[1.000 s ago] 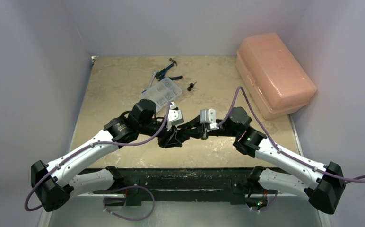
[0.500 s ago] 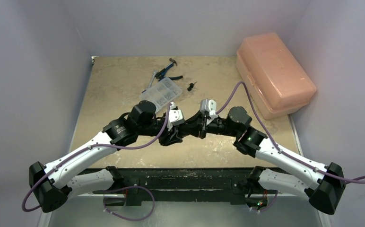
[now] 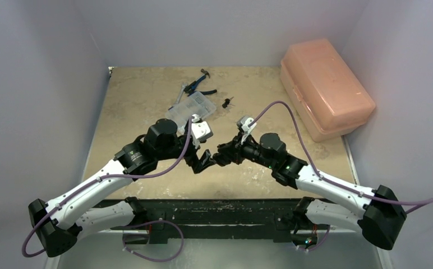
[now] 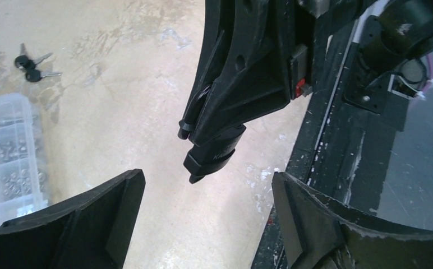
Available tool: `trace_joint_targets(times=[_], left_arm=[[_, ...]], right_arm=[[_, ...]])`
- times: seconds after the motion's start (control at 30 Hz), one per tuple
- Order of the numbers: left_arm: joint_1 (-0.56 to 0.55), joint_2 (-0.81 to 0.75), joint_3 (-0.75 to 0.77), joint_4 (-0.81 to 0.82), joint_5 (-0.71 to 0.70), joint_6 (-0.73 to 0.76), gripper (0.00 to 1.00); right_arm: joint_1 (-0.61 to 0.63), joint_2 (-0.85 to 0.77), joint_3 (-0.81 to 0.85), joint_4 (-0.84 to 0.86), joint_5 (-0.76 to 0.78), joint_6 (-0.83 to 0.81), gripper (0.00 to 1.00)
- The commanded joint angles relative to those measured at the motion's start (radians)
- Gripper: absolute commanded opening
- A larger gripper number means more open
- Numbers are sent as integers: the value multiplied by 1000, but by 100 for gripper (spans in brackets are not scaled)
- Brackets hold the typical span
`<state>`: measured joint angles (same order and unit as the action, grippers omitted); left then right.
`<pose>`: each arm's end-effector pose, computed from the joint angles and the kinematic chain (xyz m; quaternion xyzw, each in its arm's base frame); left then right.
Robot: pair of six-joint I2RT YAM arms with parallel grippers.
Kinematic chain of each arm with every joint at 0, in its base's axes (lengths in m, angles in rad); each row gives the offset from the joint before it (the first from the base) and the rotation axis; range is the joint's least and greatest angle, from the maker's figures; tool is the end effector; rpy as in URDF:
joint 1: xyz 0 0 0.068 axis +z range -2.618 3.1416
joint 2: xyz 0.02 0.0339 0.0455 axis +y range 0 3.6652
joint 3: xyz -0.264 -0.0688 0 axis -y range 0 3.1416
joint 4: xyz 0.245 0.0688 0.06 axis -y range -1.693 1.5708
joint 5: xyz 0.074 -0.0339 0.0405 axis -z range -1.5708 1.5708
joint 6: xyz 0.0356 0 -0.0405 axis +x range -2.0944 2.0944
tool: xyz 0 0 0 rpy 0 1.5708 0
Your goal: Unlock with the key
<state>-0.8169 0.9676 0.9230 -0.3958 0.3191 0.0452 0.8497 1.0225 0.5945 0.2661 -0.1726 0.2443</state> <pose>0.1392 -0.1645 0.3340 0.4257 0.7219 -0.3233 0.4394 0.1524 0.1827 0.2741 -0.2796 0.7080 0.3917 0.5169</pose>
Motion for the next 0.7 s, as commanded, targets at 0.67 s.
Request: trace_joint_targets(times=[0.67], left_arm=[[25,82,19,34,-343,-38,87]], right_arm=[[-328,742,130,650,-183,472,8]])
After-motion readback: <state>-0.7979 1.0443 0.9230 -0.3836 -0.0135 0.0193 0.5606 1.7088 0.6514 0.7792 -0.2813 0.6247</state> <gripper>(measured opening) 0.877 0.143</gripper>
